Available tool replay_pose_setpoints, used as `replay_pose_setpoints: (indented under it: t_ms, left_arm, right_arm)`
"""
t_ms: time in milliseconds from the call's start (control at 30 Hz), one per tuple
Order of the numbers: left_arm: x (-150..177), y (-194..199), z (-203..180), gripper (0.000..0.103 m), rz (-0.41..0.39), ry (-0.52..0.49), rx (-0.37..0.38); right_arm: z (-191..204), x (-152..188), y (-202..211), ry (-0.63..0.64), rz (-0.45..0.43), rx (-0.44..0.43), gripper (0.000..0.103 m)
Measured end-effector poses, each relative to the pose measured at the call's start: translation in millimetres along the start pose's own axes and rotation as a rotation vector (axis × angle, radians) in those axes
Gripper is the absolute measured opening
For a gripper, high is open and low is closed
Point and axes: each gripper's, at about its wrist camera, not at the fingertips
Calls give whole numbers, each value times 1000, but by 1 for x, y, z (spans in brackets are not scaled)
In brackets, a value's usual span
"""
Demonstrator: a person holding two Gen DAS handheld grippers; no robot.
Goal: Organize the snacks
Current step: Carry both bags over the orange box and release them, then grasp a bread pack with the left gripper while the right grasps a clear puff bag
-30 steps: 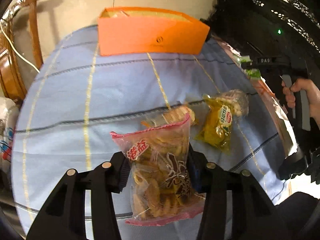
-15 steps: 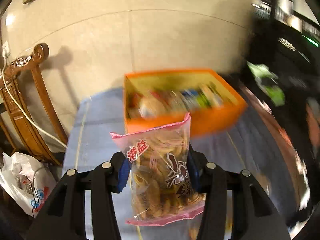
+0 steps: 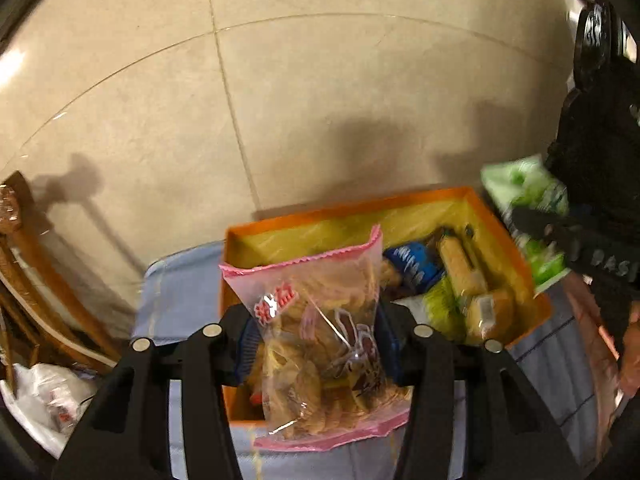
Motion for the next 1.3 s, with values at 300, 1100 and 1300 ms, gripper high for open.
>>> replay_pose_setpoints:
  t_ms: [300,1100,1300]
  left_arm:
    - [-3,7,-2,99,-67,-30,-7]
    - [287,35,-58,99,103,-450,205]
    - [295,10,-57,99,126,-395,208]
  right_arm:
    - [-6,-1,-10,12,26,19,99]
    - [-59,283,10,87,319,10,99]
    - [-49,290,-27,85,367,4,99]
Point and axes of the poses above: each gripper's, at about its wrist camera, not at the fingertips, and y roughly against the way its jaws point, z to its left, x to its underside, and after that the axes turned 11 degrees about z, right-handed
